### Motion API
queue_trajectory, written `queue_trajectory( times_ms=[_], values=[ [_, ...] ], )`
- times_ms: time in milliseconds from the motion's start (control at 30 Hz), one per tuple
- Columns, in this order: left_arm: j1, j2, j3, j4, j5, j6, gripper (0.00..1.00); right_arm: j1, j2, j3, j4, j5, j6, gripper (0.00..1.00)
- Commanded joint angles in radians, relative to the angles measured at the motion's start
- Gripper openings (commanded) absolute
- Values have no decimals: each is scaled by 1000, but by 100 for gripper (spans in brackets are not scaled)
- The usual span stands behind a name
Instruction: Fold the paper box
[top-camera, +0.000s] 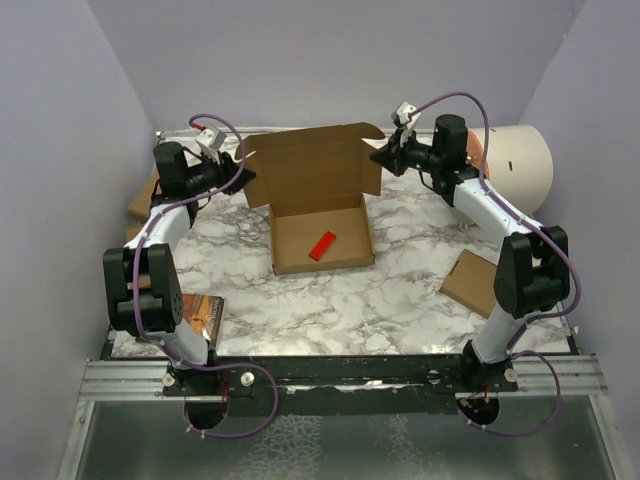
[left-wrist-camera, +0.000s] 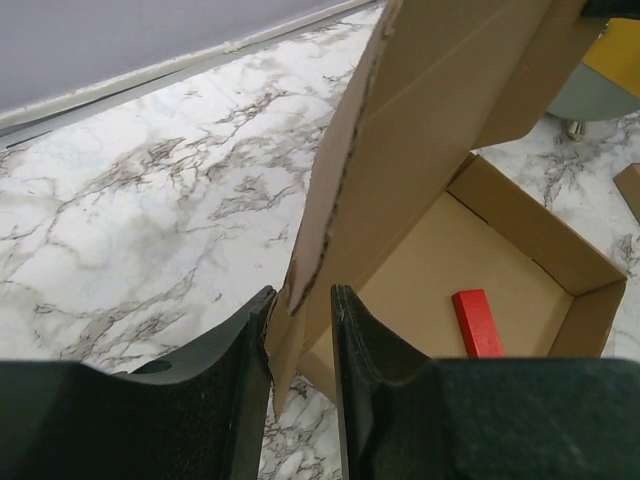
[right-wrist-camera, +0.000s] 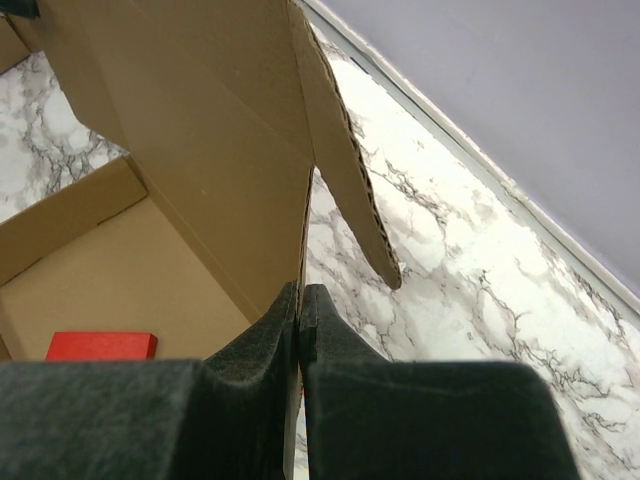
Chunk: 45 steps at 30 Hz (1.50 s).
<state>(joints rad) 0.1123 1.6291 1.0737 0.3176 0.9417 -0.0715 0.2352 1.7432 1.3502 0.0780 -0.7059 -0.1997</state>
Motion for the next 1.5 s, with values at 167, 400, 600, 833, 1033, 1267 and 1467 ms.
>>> queue_trajectory(
  times_ms=[167,400,600,833,1033,1267,1467],
  values=[
    [-3,-34,38,-27,-32,14,28,0,14,30,-4,-31,-16,1],
    [-8,-47,21,-1,-60,-37,9,0,17,35,-8,-31,-15,1],
    [-75,-90,-20,16,-177,-44,0,0,31,53,-2,-14,15,1],
    [-173,-151,-73,88,-415,-91,0,12,37,67,43,119,68,1],
    [-259,-160,-94,136,-600,-154,0,47,47,52,105,259,108,1],
    [-372,-137,-80,138,-823,-208,0,125,44,-7,213,478,138,1],
    [-445,-99,-51,128,-999,-245,0,177,57,-47,290,622,153,1]
  ],
)
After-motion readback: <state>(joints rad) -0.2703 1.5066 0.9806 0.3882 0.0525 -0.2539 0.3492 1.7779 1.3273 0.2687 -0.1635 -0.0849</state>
